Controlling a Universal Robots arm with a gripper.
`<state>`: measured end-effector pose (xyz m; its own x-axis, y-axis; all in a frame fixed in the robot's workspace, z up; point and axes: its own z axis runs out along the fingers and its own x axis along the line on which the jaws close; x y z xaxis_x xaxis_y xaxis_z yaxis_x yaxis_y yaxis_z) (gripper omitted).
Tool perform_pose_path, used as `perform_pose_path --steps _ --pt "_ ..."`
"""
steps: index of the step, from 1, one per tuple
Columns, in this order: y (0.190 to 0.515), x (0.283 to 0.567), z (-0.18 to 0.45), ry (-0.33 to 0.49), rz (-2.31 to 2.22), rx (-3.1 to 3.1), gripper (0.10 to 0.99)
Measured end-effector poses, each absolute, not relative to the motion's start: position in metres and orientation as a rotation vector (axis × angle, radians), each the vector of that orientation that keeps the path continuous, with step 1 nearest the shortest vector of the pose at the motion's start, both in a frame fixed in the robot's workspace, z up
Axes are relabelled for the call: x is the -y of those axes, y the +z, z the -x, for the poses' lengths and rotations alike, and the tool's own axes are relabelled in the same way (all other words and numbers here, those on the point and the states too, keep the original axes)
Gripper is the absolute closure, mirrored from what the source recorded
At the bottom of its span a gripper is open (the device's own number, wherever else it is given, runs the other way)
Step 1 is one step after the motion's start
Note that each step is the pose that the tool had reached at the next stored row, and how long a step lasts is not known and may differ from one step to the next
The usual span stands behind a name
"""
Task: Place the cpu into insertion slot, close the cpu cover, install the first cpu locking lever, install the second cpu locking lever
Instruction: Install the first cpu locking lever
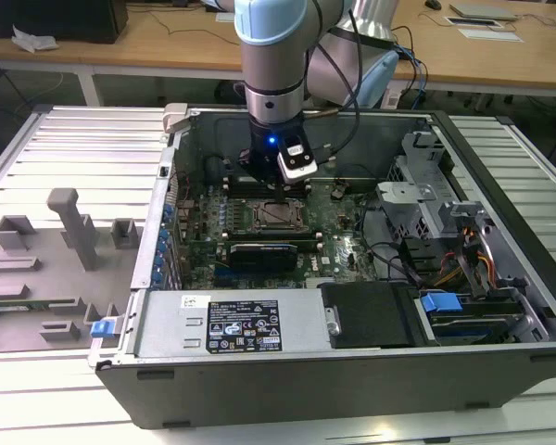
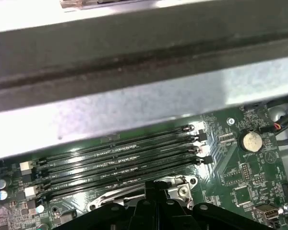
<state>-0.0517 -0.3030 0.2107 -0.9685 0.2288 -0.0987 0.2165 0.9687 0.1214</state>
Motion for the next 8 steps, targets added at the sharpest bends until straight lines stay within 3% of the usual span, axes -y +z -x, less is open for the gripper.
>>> perform_pose_path --steps 5,8 --pt "0.211 0.311 0.053 0.141 -0.339 -3.005 0.98" --pt "0.211 0.315 0.054 0.082 -0.323 -3.005 0.98"
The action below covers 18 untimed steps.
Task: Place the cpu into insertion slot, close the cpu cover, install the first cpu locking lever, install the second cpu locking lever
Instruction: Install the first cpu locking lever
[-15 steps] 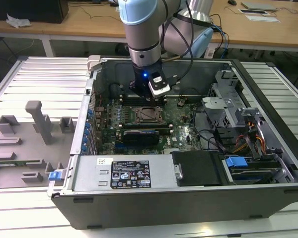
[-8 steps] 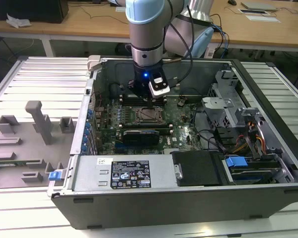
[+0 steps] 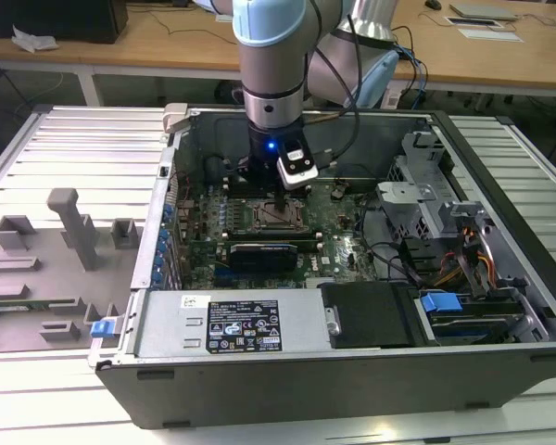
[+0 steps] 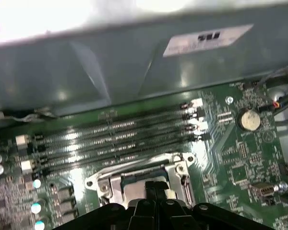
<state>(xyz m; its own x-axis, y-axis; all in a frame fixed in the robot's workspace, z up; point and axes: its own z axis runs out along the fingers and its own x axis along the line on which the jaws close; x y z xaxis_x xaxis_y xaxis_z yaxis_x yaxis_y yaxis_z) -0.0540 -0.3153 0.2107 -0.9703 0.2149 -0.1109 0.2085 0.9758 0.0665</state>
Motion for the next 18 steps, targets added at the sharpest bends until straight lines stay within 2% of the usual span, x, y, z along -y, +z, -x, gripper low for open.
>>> perform_pose_path --steps 4,14,18 --pt "0.211 0.316 0.055 0.055 -0.288 -3.01 0.98" --pt "0.211 0.325 0.058 0.054 -0.212 -3.017 0.98" --pt "0.223 0.325 0.058 0.054 -0.194 -3.018 0.98"
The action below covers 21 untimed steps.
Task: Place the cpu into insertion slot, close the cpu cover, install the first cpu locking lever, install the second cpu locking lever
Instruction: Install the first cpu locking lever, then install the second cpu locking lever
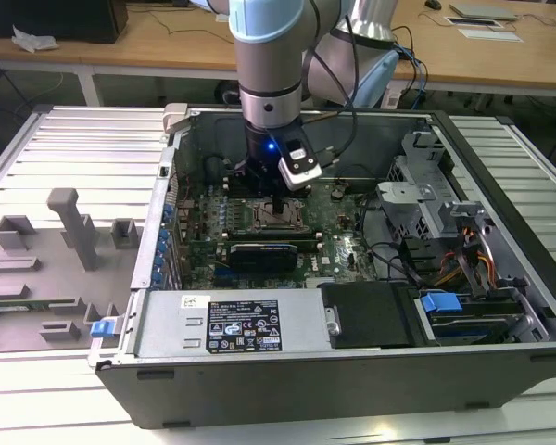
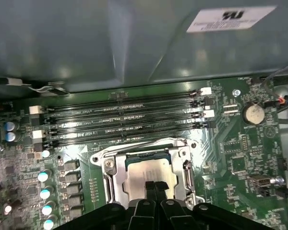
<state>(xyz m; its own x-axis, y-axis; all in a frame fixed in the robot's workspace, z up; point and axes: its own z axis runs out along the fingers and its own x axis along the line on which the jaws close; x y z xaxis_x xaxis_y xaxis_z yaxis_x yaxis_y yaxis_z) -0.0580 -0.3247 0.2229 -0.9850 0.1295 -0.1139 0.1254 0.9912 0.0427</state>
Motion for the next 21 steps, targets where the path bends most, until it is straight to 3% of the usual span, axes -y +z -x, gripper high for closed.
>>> perform_pose_path --steps 21 --pt "0.2312 0.3247 0.058 0.049 -0.194 -3.018 0.98"
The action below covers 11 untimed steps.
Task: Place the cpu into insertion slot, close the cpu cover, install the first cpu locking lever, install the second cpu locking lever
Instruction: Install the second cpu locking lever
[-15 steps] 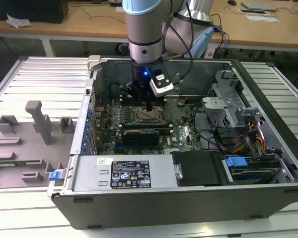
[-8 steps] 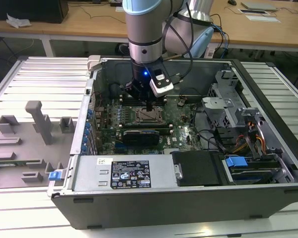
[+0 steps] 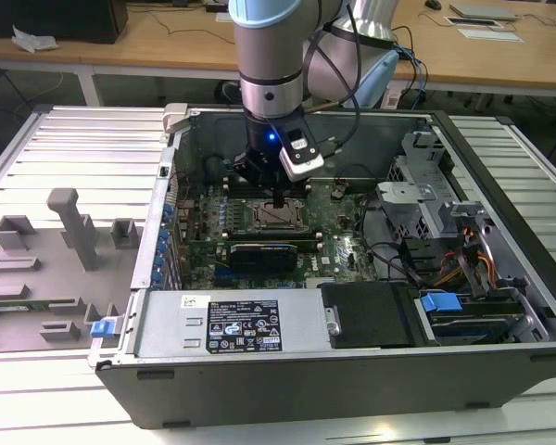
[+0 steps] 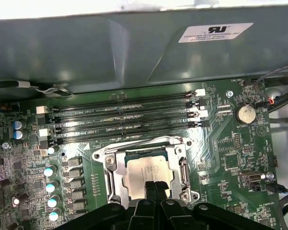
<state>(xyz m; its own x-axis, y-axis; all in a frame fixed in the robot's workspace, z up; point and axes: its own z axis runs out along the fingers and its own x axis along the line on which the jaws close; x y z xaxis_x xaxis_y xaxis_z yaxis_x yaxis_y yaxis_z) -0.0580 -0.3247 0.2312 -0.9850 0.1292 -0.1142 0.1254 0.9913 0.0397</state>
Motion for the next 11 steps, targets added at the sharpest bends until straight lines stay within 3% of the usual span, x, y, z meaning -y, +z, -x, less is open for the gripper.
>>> perform_pose_path --steps 11 --pt "0.247 0.339 0.058 0.043 -0.199 -3.018 0.98"
